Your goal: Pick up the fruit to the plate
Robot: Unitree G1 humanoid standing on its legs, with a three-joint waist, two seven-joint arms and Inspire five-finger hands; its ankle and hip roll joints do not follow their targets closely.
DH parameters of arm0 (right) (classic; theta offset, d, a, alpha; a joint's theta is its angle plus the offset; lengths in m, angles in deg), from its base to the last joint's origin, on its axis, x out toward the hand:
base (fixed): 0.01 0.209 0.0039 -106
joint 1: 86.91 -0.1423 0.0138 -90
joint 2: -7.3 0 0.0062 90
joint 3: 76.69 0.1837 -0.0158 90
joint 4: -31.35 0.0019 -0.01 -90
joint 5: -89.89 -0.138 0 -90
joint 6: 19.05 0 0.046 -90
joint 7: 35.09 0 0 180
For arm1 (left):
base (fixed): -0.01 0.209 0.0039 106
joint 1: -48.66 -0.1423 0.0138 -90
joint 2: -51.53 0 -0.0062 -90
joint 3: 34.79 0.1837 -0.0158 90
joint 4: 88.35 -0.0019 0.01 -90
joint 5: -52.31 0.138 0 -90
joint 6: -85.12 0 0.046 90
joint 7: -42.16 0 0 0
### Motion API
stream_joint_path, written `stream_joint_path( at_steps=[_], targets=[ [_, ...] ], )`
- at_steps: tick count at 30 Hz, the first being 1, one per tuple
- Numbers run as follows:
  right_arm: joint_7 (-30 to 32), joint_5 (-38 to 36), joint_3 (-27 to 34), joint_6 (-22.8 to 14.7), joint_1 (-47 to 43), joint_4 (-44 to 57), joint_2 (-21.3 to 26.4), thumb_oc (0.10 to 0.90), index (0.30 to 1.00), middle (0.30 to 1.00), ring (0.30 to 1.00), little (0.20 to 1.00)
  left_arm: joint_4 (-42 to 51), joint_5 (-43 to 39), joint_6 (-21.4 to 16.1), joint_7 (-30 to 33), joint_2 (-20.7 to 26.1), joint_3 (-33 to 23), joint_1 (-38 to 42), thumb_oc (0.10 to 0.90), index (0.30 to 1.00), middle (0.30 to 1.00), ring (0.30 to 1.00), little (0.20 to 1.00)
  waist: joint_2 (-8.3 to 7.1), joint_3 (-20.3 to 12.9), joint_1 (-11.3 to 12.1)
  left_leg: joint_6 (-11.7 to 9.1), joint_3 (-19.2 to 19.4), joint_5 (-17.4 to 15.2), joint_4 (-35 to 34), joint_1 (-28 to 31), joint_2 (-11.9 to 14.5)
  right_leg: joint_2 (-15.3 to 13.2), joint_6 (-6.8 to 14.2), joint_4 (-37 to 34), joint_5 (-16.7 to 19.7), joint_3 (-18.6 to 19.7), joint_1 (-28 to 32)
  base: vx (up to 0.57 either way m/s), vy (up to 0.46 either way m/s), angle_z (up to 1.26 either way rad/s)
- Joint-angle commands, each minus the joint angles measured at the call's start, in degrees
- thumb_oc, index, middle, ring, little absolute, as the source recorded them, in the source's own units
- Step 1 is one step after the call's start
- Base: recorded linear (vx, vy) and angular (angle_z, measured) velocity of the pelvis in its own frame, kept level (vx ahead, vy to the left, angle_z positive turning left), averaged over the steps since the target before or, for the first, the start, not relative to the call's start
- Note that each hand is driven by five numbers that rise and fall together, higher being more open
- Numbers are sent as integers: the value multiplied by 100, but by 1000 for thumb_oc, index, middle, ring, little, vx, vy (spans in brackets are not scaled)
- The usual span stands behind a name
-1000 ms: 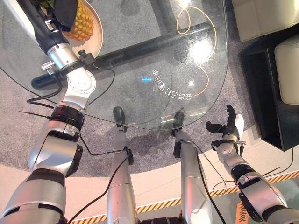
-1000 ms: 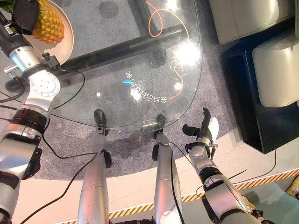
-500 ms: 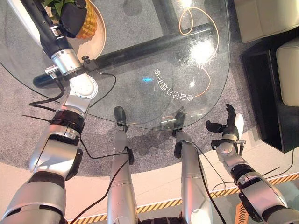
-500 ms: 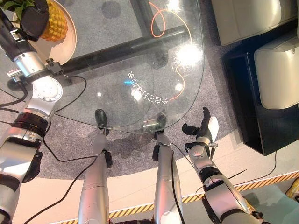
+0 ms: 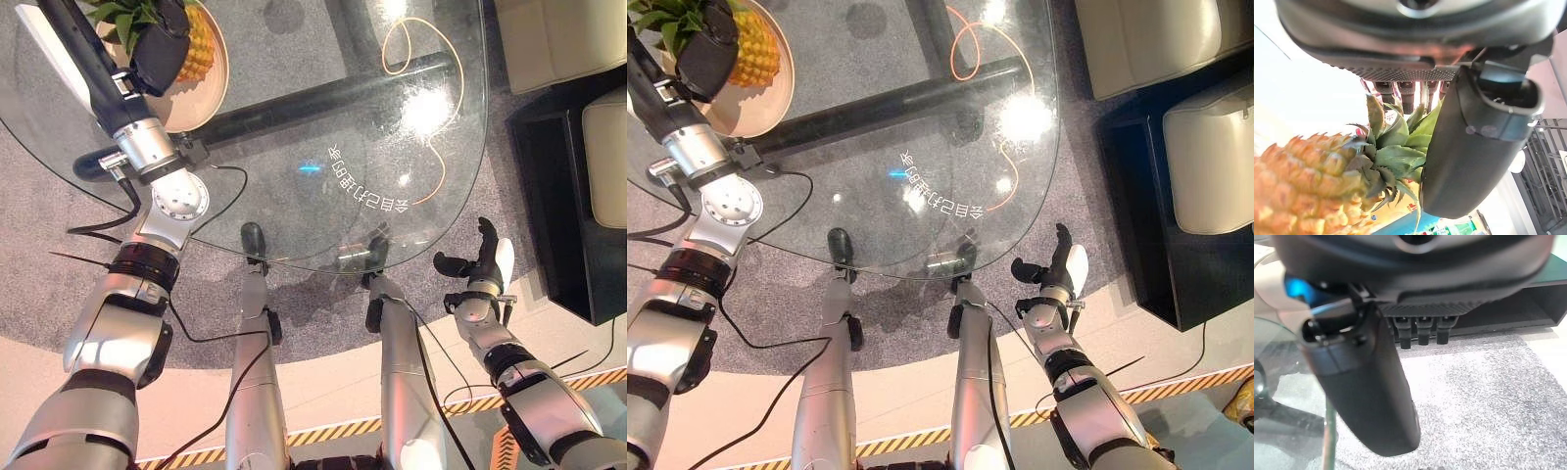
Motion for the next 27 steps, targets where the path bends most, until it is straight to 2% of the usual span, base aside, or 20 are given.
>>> stream_joint_path(
  at_steps=[1, 18, 26, 27],
  targets=[
    [387, 101, 348, -80, 443, 59, 125, 800, 900, 900, 900, 900, 354, 498, -551, 372, 233, -375, 305, 800, 900, 900, 900, 900, -188, -128, 184, 33, 295, -1312, 880, 175, -260, 202, 95, -917, 571, -91, 287, 0, 0, 0],
    [382, 88, 432, -86, 522, 105, 133, 800, 900, 900, 900, 900, 890, 1197, -526, 809, 246, -446, 320, 800, 900, 900, 900, 900, -89, -128, 238, 51, 308, -1328, 822, 498, -292, 140, 91, -873, 502, -103, 585, -1, -2, 0],
    [384, 119, 483, -117, 530, 1, 111, 800, 900, 900, 900, 900, 950, 979, -281, 813, 278, -527, 307, 800, 900, 900, 900, 900, 39, -128, 269, 64, 305, -1274, 728, 756, -307, 109, 65, -793, 422, -84, 775, -1, -9, 2],
    [386, 125, 465, -91, 575, 14, 106, 800, 900, 900, 900, 900, 941, 802, -297, 730, 292, -573, 250, 800, 900, 900, 900, 900, 69, -128, 274, 58, 315, -1310, 705, 926, -306, 93, 67, -775, 354, -69, 918, 0, 0, 0]
  ],
)
